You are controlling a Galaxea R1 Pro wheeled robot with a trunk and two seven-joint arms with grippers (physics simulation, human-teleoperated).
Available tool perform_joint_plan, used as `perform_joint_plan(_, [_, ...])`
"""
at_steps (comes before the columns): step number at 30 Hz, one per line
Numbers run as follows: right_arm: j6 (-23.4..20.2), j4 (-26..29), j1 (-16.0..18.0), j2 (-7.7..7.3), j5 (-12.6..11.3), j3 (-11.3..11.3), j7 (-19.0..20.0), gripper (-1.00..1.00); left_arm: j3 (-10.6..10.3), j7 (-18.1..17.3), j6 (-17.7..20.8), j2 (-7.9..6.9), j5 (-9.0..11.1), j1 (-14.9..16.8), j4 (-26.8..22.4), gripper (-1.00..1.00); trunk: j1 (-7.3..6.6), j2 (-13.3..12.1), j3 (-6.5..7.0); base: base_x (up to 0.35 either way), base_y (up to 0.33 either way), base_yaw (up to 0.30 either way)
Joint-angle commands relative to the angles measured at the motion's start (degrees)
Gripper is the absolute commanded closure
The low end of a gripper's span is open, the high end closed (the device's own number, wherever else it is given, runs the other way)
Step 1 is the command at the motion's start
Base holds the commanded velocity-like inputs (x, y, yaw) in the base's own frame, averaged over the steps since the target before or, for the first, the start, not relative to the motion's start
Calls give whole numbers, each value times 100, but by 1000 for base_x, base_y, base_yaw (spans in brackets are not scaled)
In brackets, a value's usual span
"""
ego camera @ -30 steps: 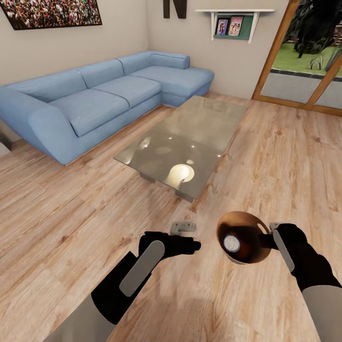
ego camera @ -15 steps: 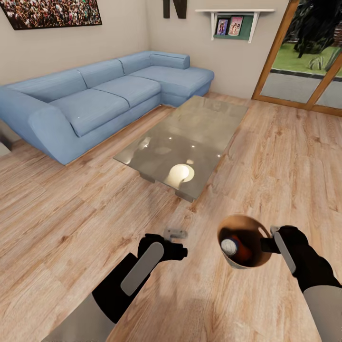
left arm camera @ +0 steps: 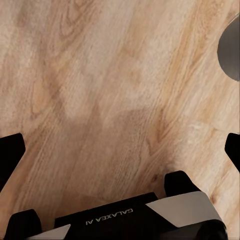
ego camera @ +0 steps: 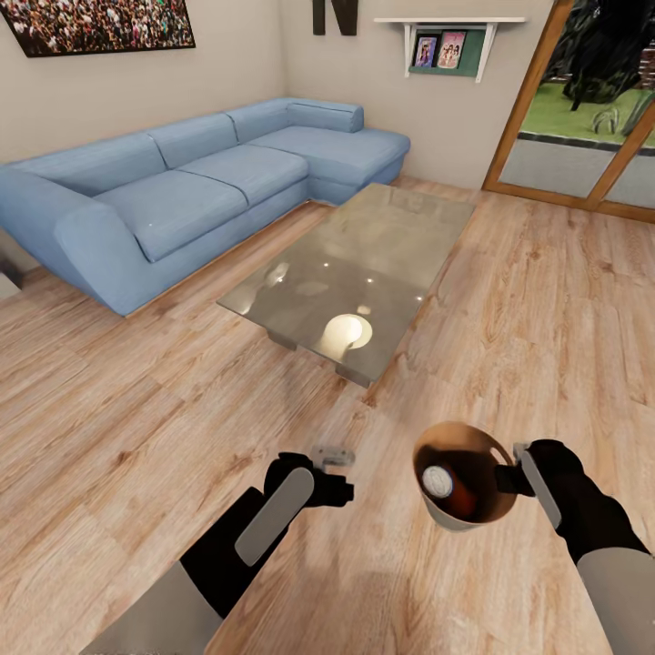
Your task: Put the three can of soda from the living room inside the tash can in the kitchen.
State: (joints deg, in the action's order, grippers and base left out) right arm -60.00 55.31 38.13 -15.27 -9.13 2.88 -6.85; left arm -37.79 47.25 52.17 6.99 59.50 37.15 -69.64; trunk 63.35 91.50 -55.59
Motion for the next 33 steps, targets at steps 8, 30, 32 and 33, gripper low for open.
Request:
perform_joint_plan(8, [0, -835, 54, 46, -39, -38, 34, 100, 0, -5, -4, 4, -11, 11, 189, -100, 0, 0, 1, 0, 0, 0])
perform_joint_plan(30, [1049, -1512, 116, 50, -25, -502, 43, 100, -7, -7, -5, 4, -17, 12, 205, -100, 263, 482, -215, 0, 0, 0])
perform_joint_plan(32, [1061, -1513, 116, 50, -25, -536, 43, 100, -8, -6, -5, 4, -17, 12, 206, -100, 307, 562, -251, 0, 0, 0])
perform_joint_plan(33, [1064, -1514, 116, 50, -24, -543, 43, 100, -8, -8, -5, 4, -17, 12, 206, -100, 329, 602, -269, 0, 0, 0])
